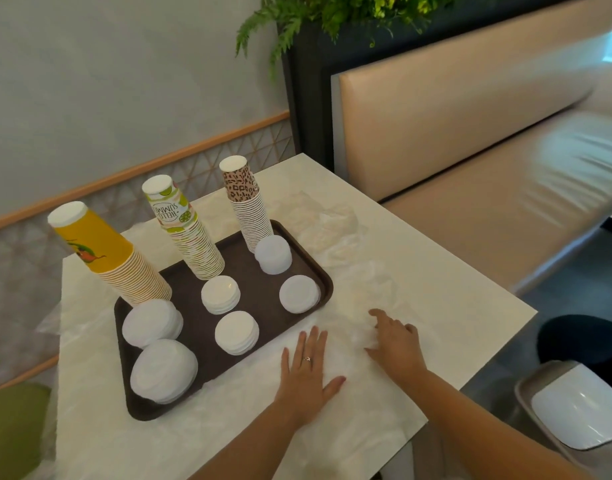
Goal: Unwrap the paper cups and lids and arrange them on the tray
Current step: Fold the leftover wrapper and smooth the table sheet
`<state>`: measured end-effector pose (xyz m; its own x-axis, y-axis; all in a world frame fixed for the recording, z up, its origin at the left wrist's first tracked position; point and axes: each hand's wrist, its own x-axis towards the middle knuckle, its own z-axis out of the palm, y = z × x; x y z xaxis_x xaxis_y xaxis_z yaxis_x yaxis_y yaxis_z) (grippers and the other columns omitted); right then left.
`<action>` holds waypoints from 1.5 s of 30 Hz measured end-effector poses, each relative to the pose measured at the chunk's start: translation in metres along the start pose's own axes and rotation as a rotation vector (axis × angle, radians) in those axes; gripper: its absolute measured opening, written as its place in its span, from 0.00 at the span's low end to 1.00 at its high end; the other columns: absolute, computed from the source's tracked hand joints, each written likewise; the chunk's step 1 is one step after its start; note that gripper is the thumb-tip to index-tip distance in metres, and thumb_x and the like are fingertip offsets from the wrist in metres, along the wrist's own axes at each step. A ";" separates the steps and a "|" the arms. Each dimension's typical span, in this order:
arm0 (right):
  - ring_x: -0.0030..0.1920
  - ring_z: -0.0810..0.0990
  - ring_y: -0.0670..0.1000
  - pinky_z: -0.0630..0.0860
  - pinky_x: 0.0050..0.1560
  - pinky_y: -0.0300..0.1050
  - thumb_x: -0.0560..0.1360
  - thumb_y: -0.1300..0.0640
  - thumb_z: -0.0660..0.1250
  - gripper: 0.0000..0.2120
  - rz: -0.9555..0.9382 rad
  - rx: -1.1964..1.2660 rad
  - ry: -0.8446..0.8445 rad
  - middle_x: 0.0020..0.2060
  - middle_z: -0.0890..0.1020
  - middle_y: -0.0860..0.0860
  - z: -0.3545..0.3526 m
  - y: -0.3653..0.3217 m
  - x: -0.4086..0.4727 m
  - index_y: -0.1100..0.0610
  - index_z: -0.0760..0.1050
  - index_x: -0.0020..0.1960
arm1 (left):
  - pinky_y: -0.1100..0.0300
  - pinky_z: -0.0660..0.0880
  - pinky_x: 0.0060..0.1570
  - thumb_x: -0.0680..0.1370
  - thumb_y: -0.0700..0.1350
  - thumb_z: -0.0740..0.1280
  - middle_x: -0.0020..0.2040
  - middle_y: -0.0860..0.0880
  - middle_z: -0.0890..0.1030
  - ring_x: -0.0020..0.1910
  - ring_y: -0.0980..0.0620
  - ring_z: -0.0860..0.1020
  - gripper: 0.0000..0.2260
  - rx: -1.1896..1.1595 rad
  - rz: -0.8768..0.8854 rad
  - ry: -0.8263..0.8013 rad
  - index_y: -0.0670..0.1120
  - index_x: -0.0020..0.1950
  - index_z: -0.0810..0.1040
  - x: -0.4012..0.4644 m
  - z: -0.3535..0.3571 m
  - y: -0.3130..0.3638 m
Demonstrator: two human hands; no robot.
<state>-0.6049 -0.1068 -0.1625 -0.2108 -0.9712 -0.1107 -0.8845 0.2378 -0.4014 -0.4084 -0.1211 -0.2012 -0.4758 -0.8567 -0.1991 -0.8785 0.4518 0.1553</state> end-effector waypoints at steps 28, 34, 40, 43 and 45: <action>0.44 0.76 0.50 0.66 0.55 0.40 0.66 0.66 0.62 0.15 -0.326 0.312 0.415 0.45 0.79 0.50 -0.013 -0.011 -0.015 0.55 0.78 0.49 | 0.68 0.72 0.50 0.69 0.37 0.74 0.51 0.52 0.78 0.50 0.56 0.76 0.20 -0.735 0.101 0.204 0.48 0.55 0.71 0.027 -0.079 0.005; 0.46 0.74 0.47 0.70 0.49 0.42 0.67 0.62 0.75 0.19 -0.254 0.331 0.374 0.52 0.76 0.48 -0.016 -0.002 -0.014 0.54 0.75 0.55 | 0.74 0.68 0.38 0.71 0.31 0.69 0.38 0.56 0.78 0.38 0.60 0.75 0.12 -0.749 -0.013 0.323 0.48 0.41 0.76 0.027 -0.095 -0.001; 0.62 0.70 0.49 0.61 0.64 0.43 0.69 0.40 0.71 0.31 -0.156 0.318 0.193 0.63 0.69 0.48 -0.017 0.008 -0.017 0.49 0.67 0.67 | 0.66 0.74 0.46 0.71 0.25 0.60 0.44 0.50 0.82 0.46 0.56 0.79 0.19 -0.811 0.016 0.146 0.46 0.47 0.82 0.025 -0.119 -0.016; 0.62 0.69 0.46 0.67 0.66 0.48 0.67 0.36 0.70 0.35 -0.147 0.393 0.190 0.62 0.67 0.44 -0.025 0.002 -0.018 0.48 0.65 0.69 | 0.58 0.76 0.50 0.73 0.27 0.62 0.47 0.47 0.83 0.47 0.52 0.80 0.16 -0.898 0.038 0.081 0.46 0.48 0.81 0.023 -0.136 -0.024; 0.61 0.67 0.43 0.67 0.64 0.44 0.68 0.42 0.73 0.36 -0.120 0.500 0.187 0.61 0.65 0.41 -0.033 -0.004 -0.020 0.48 0.62 0.70 | 0.58 0.76 0.47 0.75 0.31 0.65 0.44 0.51 0.83 0.45 0.53 0.79 0.12 -0.983 0.053 0.057 0.47 0.47 0.80 0.019 -0.148 -0.026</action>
<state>-0.6111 -0.0889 -0.1285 -0.2316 -0.9668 0.1080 -0.6109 0.0581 -0.7896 -0.3881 -0.1862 -0.0662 -0.4879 -0.8638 -0.1259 -0.4167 0.1037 0.9031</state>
